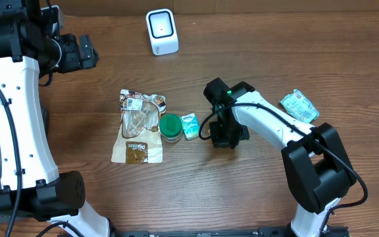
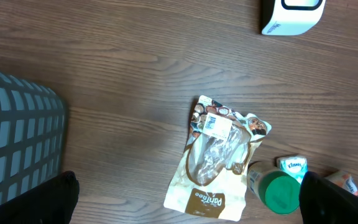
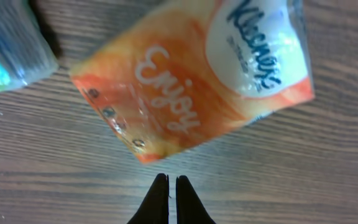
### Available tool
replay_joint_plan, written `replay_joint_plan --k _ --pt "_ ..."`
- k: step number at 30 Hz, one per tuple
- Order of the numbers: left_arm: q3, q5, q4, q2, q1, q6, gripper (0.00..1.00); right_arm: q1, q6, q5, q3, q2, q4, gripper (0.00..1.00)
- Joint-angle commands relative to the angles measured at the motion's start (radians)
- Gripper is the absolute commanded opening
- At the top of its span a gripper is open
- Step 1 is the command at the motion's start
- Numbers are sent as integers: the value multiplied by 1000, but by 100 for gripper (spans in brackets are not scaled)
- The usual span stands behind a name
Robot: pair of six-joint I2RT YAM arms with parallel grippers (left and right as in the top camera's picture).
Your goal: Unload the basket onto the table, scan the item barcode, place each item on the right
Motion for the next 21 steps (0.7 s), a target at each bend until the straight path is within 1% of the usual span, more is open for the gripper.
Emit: replay_joint_plan --k 1,10,14,21 --pt "-3 3 1 4 0 11 99 10 -5 -8 -6 8 3 4" --pt "-3 3 1 4 0 11 100 10 0 -16 -30 14 0 4" --pt "-3 3 1 4 0 11 100 10 3 -16 -69 16 35 4" --pt "-3 3 1 4 0 11 100 10 17 -16 -70 16 126 4"
